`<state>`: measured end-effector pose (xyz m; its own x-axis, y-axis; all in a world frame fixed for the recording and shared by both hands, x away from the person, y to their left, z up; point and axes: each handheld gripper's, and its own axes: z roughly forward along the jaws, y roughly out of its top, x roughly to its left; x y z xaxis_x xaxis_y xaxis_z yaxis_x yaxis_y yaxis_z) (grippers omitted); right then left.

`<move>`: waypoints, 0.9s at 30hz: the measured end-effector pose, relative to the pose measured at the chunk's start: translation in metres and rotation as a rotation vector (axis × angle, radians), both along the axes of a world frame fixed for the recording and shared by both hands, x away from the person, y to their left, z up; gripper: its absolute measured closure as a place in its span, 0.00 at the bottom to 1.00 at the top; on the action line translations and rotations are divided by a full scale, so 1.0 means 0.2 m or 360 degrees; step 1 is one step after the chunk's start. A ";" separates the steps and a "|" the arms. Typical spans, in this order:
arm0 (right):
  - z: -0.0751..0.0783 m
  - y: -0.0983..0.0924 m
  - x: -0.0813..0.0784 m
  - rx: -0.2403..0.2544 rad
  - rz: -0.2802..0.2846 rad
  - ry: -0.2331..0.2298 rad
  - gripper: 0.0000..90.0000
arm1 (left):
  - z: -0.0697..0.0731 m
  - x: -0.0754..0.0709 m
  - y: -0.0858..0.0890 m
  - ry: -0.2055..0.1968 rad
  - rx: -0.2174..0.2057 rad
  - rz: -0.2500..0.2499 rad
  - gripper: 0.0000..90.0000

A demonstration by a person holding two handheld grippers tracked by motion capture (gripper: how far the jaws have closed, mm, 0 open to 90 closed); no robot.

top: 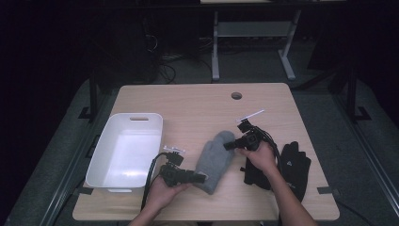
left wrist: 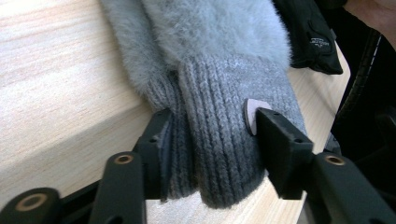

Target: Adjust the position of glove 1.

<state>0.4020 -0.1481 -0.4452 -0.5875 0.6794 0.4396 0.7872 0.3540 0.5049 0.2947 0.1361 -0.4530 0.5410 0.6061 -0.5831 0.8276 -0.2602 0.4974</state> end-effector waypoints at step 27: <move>0.17 -0.03 -0.06 0.0076 -0.0007 -0.0094 0.84 | 0.06 -0.03 0.01 -0.0024 -0.0108 -0.0023 0.63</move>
